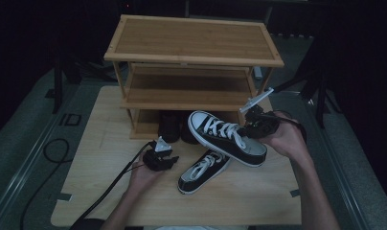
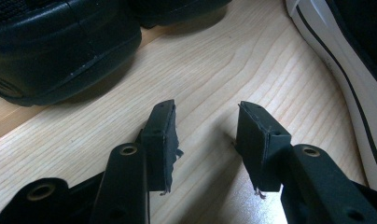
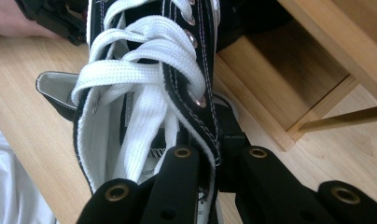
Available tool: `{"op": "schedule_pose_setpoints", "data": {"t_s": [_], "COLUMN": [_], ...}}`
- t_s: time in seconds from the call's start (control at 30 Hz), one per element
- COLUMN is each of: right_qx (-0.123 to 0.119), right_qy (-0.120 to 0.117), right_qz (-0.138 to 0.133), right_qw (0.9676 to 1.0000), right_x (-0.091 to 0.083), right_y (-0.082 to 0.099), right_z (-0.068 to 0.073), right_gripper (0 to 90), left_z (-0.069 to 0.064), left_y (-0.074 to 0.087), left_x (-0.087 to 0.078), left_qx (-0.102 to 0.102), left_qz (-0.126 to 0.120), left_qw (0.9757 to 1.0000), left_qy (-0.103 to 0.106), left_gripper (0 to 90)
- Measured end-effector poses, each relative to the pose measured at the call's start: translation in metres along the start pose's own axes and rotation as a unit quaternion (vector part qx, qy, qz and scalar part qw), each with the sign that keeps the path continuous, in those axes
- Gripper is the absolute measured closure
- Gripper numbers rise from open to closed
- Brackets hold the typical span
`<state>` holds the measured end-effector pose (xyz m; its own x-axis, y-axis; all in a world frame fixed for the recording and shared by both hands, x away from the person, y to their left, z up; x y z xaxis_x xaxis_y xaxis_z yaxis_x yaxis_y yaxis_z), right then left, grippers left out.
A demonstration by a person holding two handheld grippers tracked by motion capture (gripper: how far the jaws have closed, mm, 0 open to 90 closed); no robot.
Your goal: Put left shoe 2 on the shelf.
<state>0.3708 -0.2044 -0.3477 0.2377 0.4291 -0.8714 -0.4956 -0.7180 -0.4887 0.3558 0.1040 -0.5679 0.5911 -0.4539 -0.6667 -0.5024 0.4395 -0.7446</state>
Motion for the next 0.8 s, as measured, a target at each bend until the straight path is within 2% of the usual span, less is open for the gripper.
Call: {"op": "schedule_pose_setpoints", "data": {"t_s": [0.53,0.8], "right_qx": [0.009,0.032], "right_qy": [0.011,0.020], "right_qz": [-0.024,-0.032], "right_qw": [0.9996,0.9987], "right_x": [-0.013,-0.015], "right_y": [-0.020,-0.030], "right_z": [-0.007,-0.018], "right_gripper": [88.6,88.7], "left_z": [0.000,0.001], "left_y": [0.000,0.000], "left_x": [0.000,0.000], "left_qx": [0.001,0.000], "left_qz": [0.000,0.000], "left_qw": [1.0000,1.0000], "left_qy": [0.000,0.001], "left_gripper": [58.0,58.0]}}
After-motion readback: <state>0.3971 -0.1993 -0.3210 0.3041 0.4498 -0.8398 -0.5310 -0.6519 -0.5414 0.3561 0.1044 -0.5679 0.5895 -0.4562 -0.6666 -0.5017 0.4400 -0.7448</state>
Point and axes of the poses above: each handheld gripper's, and its own axes: x roughly forward along the jaws, y roughly out of its underside, z roughly to its left, the point moved 1 cm from there along x, roughly forward along the jaws, and after that the axes turned 6 degrees about -y, right-handed, at the moved point
